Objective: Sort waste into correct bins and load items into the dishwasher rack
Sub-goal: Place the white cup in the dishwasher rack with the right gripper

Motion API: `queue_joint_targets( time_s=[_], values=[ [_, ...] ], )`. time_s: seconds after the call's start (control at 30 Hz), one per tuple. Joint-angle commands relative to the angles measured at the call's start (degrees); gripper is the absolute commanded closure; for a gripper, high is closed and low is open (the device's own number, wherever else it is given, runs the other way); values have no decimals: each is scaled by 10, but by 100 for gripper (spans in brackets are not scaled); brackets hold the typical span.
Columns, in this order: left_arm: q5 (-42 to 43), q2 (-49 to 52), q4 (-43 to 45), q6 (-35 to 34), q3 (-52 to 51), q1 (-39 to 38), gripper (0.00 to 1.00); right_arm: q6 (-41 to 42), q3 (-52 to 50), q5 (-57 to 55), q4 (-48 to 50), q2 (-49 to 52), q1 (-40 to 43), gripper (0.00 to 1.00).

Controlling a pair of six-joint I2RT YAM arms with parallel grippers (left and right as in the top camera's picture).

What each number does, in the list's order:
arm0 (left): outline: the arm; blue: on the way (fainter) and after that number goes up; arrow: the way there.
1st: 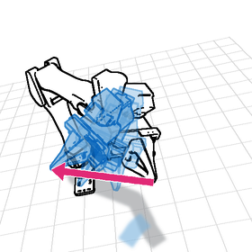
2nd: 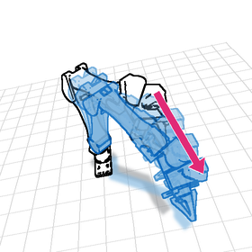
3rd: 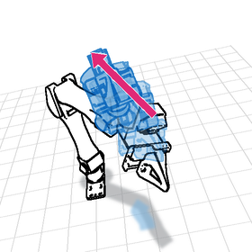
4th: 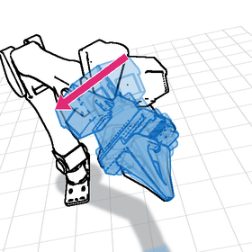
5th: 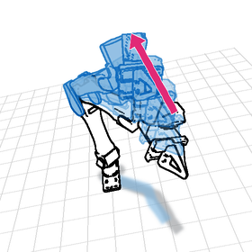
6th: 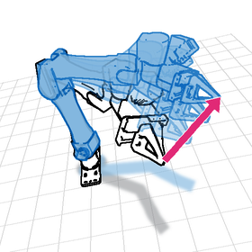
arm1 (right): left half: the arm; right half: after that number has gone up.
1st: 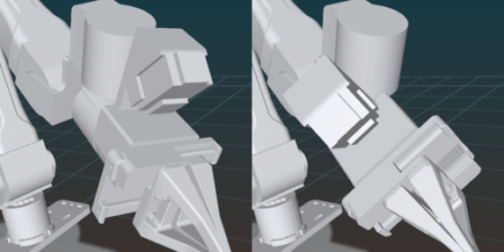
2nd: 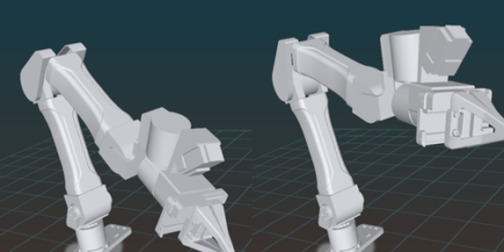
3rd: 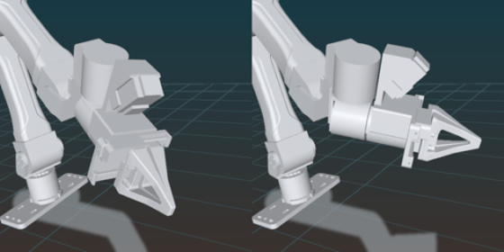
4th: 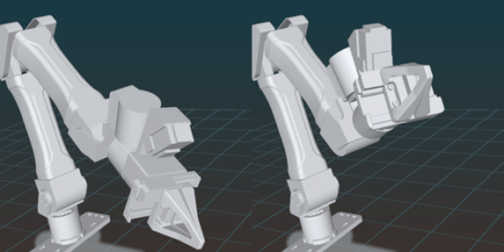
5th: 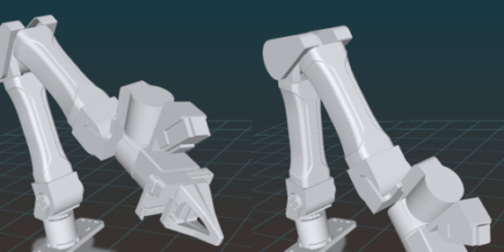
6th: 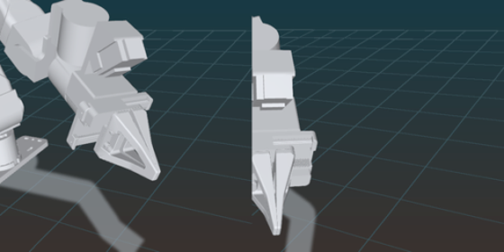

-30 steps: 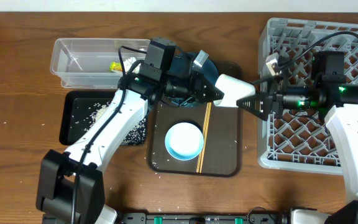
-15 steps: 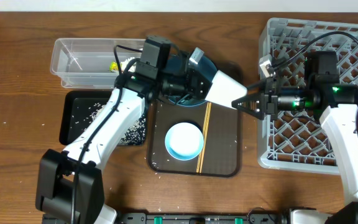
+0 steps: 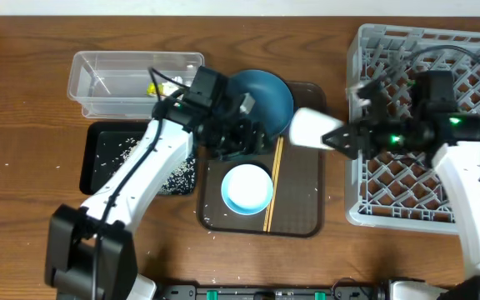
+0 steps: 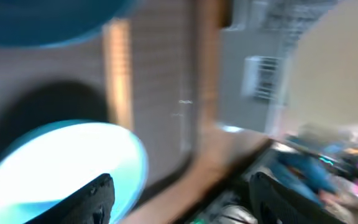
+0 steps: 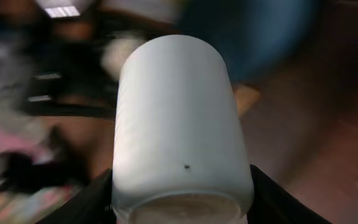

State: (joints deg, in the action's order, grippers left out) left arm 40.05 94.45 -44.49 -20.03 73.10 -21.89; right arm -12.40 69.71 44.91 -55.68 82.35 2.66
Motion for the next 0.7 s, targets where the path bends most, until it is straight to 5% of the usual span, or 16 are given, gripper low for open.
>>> queue_joint_targets(
  time_s=[0.0,0.3,0.67],
  values=[
    [-155,-65,-29,61,6,30,27,91,59,-212,-16,-37,52,84],
    [-258,-176,-70,61,6,52,27,207,109,-507,-85,-31,170,92],
    [-258,-178,-82,61,3,52,27,227,109,-522,-96,47,278,89]
  ],
)
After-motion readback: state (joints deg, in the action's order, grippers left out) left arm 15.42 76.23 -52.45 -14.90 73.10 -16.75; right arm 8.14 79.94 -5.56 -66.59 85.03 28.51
